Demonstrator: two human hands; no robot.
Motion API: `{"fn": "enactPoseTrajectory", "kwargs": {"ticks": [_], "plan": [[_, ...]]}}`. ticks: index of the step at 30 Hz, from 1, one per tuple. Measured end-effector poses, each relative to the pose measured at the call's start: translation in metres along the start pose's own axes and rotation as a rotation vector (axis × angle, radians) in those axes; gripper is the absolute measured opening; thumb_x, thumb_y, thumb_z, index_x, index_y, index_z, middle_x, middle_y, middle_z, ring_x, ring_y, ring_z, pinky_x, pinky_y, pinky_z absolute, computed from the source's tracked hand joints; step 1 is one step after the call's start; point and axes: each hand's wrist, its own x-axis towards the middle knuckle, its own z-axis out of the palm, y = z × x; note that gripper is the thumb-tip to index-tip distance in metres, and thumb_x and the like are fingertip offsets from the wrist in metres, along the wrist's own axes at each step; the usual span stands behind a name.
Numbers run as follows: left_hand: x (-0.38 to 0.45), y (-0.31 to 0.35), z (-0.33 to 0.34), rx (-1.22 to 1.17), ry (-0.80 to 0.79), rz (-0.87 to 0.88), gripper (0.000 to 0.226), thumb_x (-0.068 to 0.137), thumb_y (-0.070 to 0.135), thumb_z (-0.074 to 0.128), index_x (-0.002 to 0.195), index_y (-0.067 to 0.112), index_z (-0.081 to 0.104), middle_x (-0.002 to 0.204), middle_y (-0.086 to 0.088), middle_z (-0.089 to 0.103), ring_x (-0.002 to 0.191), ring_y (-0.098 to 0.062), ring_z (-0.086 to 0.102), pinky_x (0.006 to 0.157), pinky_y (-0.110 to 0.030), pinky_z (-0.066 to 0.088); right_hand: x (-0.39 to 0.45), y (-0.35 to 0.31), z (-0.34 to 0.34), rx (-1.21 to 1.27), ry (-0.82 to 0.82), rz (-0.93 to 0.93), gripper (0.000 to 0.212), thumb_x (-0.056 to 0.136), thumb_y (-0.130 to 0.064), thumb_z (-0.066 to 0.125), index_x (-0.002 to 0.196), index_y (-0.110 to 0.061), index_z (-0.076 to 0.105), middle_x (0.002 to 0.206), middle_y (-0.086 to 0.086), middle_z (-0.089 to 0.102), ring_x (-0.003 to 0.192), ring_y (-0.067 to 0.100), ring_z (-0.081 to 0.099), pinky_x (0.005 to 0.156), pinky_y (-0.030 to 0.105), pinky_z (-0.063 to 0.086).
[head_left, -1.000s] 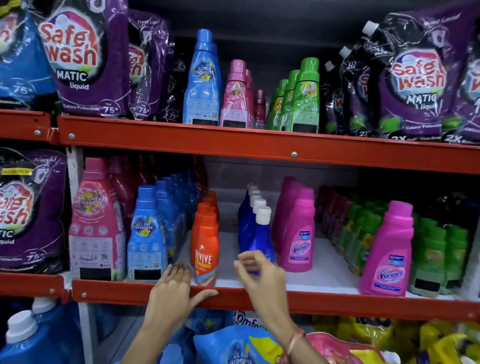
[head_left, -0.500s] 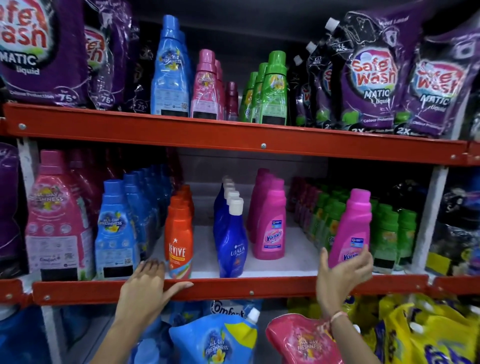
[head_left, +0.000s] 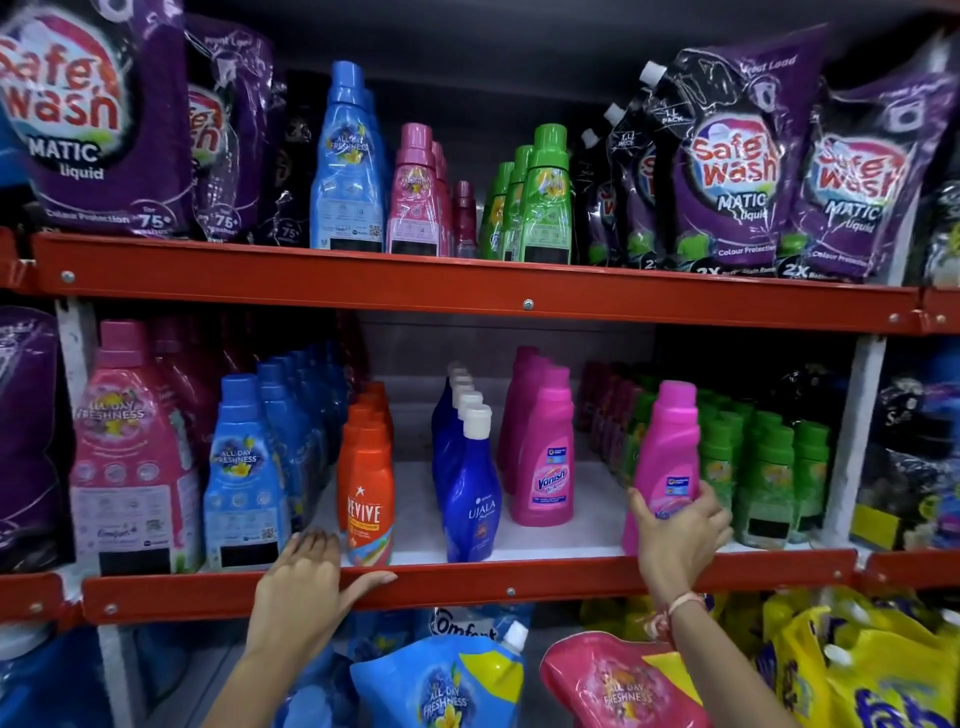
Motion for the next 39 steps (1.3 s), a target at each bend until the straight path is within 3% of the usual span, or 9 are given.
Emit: {"fn": "enactPoseTrajectory", "kwargs": {"ticks": [7, 14, 19, 22, 25, 28, 32, 36, 39], "plan": [[-0.006, 0.001, 0.006, -0.025, -0.042, 0.018, 0.097, 0.076, 0.082, 0.018, 0.077, 0.0, 0.07, 0.077, -0.015, 0.072, 0.075, -0.03, 0.07, 0.069, -0.036, 0.058, -0.051, -0.012, 0.021, 0.06, -0.259, -0.119, 0.091, 0.065, -0.048, 0.081, 0.134, -0.001, 0.046, 0.128, 0.02, 0.052, 0.122, 0.035, 0.046, 0.104, 0.046, 0.041], [-0.004, -0.002, 0.015, 0.006, 0.012, 0.057, 0.093, 0.077, 0.082, 0.021, 0.077, 0.002, 0.067, 0.077, -0.014, 0.07, 0.076, -0.029, 0.069, 0.079, -0.038, 0.056, -0.058, -0.021, 0.032, 0.06, -0.388, -0.148, 0.078, 0.065, -0.046, 0.082, 0.121, 0.0, 0.055, 0.117, 0.018, 0.057, 0.111, 0.036, 0.056, 0.096, 0.046, 0.048], [-0.004, 0.0, 0.012, -0.021, 0.005, 0.042, 0.093, 0.077, 0.082, 0.022, 0.085, 0.001, 0.069, 0.084, -0.013, 0.072, 0.082, -0.027, 0.069, 0.086, -0.039, 0.054, -0.051, -0.022, 0.026, 0.043, -0.533, -0.13, 0.077, 0.07, -0.043, 0.08, 0.127, -0.001, 0.05, 0.126, 0.018, 0.052, 0.111, 0.033, 0.058, 0.091, 0.037, 0.048], [-0.005, 0.001, 0.011, -0.166, -0.011, 0.027, 0.093, 0.075, 0.086, 0.023, 0.107, 0.009, 0.066, 0.106, -0.007, 0.071, 0.103, -0.021, 0.064, 0.103, -0.038, 0.043, -0.058, -0.03, 0.014, 0.057, -0.492, -0.171, 0.078, 0.074, -0.039, 0.078, 0.134, -0.003, 0.045, 0.132, 0.016, 0.046, 0.122, 0.029, 0.049, 0.099, 0.034, 0.041], [-0.006, 0.004, -0.004, -0.473, -0.057, -0.111, 0.088, 0.074, 0.086, 0.026, 0.135, 0.026, 0.047, 0.133, 0.005, 0.056, 0.127, -0.019, 0.047, 0.109, -0.038, 0.033, -0.089, -0.054, 0.001, 0.261, -0.293, -0.313, 0.05, 0.083, -0.029, 0.071, 0.127, -0.016, 0.051, 0.12, 0.002, 0.047, 0.11, 0.011, 0.05, 0.093, 0.015, 0.037], [0.001, 0.009, -0.014, -0.863, -0.024, -0.35, 0.088, 0.077, 0.084, 0.013, 0.124, 0.025, 0.058, 0.121, -0.001, 0.064, 0.109, -0.02, 0.057, 0.094, -0.039, 0.042, -0.122, -0.082, 0.001, 0.49, -0.509, -0.364, 0.02, 0.089, -0.024, 0.063, 0.109, -0.02, 0.059, 0.103, -0.004, 0.06, 0.094, 0.006, 0.06, 0.083, 0.016, 0.046], [0.022, 0.007, -0.018, -1.257, -0.062, -0.596, 0.109, 0.06, 0.096, 0.006, 0.117, 0.022, 0.064, 0.117, -0.012, 0.067, 0.111, -0.027, 0.059, 0.103, -0.049, 0.04, -0.156, -0.104, 0.03, 0.454, -1.184, -0.055, 0.024, 0.091, -0.047, 0.054, 0.095, -0.028, 0.068, 0.095, -0.01, 0.074, 0.092, -0.004, 0.066, 0.087, 0.02, 0.049], [0.026, 0.016, -0.039, -1.37, -0.153, -0.57, 0.101, 0.063, 0.089, 0.005, 0.102, 0.017, 0.064, 0.084, 0.0, 0.068, 0.084, -0.013, 0.064, 0.075, -0.024, 0.048, -0.163, -0.116, 0.053, 0.496, -1.255, 0.338, 0.045, 0.09, -0.054, 0.047, 0.08, -0.015, 0.067, 0.072, -0.004, 0.072, 0.068, 0.007, 0.067, 0.062, 0.018, 0.051], [0.021, 0.014, -0.039, -1.418, -0.118, -0.565, 0.105, 0.07, 0.08, 0.007, 0.115, 0.003, 0.062, 0.096, -0.01, 0.067, 0.086, -0.017, 0.063, 0.082, -0.027, 0.048, -0.157, -0.123, 0.051, 0.468, -1.281, 0.42, 0.049, 0.096, -0.048, 0.04, 0.091, -0.006, 0.063, 0.081, 0.005, 0.068, 0.072, 0.011, 0.064, 0.065, 0.02, 0.049]]}}
